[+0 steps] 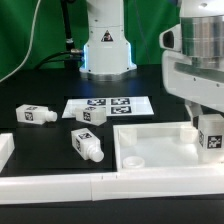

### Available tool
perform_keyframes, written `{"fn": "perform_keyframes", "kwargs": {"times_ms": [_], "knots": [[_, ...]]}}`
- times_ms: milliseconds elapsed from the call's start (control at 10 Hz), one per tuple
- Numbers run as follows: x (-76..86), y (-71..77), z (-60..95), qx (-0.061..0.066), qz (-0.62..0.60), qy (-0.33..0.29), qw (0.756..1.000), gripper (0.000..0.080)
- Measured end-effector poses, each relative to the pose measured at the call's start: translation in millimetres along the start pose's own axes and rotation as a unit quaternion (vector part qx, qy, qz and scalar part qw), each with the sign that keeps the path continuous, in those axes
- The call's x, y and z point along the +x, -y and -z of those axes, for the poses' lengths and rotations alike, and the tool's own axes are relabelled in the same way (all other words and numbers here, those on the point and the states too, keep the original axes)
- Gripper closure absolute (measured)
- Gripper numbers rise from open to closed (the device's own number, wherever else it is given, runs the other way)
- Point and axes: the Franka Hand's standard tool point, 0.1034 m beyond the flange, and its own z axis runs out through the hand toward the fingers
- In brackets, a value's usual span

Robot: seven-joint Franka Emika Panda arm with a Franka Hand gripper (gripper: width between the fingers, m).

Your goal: Assemble one leg

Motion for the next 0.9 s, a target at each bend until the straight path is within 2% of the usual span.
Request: {"fn": "perform_keyframes", "kwargs": {"times_ms": [100, 400, 500, 600, 700, 800, 900], "knots": [[-4.0, 0.6, 0.0, -0.004, 0.044, 0.003, 0.999, 0.0165], [-0.2, -1.4, -0.7, -0.007, 0.128, -0.001, 0.992, 0.0151], [2.6, -2.5, 0.0, -0.014, 0.21, -0.008, 0.978, 0.0151], [5.9, -2.7, 1.4, -0.028, 0.321, -0.017, 0.946, 0.0151], [6.6, -2.3, 1.3, -0.031, 0.401, -0.017, 0.915, 0.0151], [6.7, -2.7, 1.1, -0.031, 0.381, -0.017, 0.924, 0.0151], [6.9, -2.9, 1.0, -0.032, 0.372, -0.018, 0.928, 0.0283]]}}
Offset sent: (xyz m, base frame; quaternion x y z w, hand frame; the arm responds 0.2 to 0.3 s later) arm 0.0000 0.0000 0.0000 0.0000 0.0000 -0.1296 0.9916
